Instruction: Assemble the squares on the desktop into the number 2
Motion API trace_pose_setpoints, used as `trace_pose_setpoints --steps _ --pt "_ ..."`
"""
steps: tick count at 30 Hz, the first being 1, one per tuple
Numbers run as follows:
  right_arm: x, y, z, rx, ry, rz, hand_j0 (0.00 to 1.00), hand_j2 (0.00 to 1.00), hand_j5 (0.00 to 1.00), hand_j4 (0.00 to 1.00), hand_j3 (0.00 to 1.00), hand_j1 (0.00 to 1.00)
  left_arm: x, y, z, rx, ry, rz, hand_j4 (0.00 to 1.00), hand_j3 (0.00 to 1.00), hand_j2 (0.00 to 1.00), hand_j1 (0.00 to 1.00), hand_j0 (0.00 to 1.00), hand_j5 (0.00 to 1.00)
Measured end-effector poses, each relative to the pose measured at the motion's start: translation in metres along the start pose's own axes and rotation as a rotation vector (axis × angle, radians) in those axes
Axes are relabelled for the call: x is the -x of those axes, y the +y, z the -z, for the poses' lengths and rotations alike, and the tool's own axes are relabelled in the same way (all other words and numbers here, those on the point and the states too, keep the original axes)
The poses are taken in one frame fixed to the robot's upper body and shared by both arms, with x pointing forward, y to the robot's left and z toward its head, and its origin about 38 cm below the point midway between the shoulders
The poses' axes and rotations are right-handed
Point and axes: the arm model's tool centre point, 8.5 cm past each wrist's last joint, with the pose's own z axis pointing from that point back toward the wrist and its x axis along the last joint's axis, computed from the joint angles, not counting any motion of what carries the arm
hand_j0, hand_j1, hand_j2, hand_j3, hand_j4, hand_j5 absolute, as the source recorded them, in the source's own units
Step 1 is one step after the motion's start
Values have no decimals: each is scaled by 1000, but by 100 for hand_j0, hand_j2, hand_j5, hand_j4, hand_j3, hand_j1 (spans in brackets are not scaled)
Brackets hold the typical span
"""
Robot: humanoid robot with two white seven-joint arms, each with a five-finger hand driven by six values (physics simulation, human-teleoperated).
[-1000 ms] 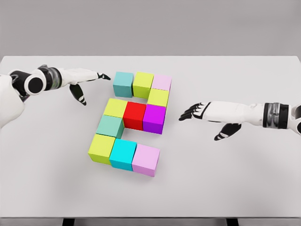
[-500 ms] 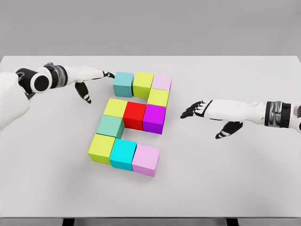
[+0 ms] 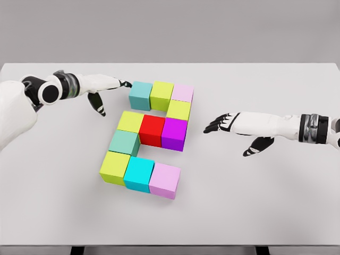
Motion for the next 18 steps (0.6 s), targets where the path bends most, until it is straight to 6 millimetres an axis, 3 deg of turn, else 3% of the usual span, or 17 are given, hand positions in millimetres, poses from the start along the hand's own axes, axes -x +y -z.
trace_pose_setpoints --steps 8,18 --pt "0 -2 0 2 1 -2 100 100 100 100 100 100 -2 4 0 -6 -3 4 100 100 100 100 100 100" --pt "0 -2 -1 3 2 -2 100 100 100 100 100 100 18 8 -14 -23 37 -8 100 100 100 100 100 100"
